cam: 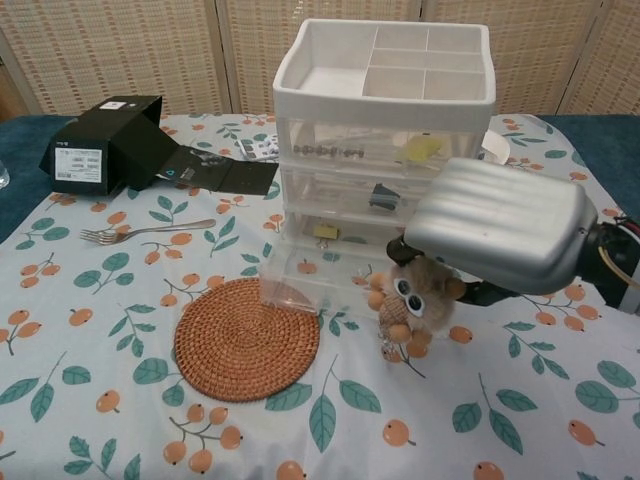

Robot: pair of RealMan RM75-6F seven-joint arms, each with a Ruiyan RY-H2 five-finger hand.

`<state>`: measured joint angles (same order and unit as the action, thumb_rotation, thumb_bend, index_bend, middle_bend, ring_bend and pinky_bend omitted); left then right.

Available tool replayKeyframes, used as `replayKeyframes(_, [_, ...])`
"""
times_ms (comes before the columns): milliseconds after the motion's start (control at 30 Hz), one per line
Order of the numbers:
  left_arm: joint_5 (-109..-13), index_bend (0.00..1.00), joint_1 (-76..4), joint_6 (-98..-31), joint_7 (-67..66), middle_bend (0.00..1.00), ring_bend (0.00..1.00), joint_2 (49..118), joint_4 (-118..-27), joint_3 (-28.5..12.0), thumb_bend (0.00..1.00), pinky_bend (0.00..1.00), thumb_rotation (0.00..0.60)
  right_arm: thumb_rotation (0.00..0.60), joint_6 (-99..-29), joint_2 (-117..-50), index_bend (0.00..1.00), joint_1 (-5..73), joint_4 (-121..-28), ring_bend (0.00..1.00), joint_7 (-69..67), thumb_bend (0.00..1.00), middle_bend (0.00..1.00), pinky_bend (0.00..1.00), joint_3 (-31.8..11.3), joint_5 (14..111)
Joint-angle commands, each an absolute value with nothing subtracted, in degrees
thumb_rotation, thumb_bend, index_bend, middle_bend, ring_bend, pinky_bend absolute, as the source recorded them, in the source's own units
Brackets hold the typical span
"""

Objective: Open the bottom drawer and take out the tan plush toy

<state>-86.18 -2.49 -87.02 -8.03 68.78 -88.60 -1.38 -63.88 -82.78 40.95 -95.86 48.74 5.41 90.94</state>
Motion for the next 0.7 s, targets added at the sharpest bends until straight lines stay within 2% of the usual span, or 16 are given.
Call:
replayKeyframes(33, [-86.16, 0.21, -2.49, -87.00, -7.85, 0.14, 0.14, 68.90, -88.39, -1.37, 0.25, 0.10, 0.600, 0.600, -62.99, -83.72, 0.56, 40.71, -95.55, 1.00, 49.47, 0.44, 0.88, 1.00, 5.08, 91.01])
replayKeyframes(133, [-86.13, 0.21, -2.38, -87.04, -7.59, 0.14, 0.14, 68.96, -88.14, -1.28, 0.25, 0.10, 0.600, 0.600, -62.05, -84.34, 0.50, 40.35, -95.59, 1.00, 50.33, 0.44, 0.88, 1.00, 4.85, 90.49])
replayKeyframes(267, [-85.99, 0.21, -2.29, -87.06, -7.19, 0.14, 0.14, 69.10, -87.74, -1.27, 0.25, 0.10, 0.600, 0.600, -61.34, -84.89, 0.35, 39.78, -95.78, 1.00, 51.13, 0.44, 0.87, 1.00, 4.40, 89.74])
replayKeyframes(400, [-86.02, 0.21, -2.27, -87.02, -6.92, 0.14, 0.14, 69.24, -87.37, -1.21, 0.25, 0.10, 0.600, 0.600, -61.09, -85.03, 0.24, 39.22, -96.16, 1.00, 51.46, 0.44, 0.86, 1.00, 3.92, 89.34])
replayKeyframes(533, [-86.14, 0.21, -2.35, -87.04, -6.73, 0.14, 0.14, 69.25, -87.24, -1.27, 0.25, 0.10, 0.600, 0.600, -61.88, -84.38, 0.19, 38.61, -96.83, 1.00, 51.30, 0.44, 0.86, 1.00, 3.41, 89.83])
replayKeyframes(700, [-86.24, 0.21, -2.60, -86.89, -6.66, 0.14, 0.14, 69.09, -87.26, -1.41, 0.25, 0.10, 0.600, 0.600, -65.92, -81.67, 0.19, 36.82, -98.55, 1.00, 49.18, 0.44, 0.85, 1.00, 2.69, 92.03])
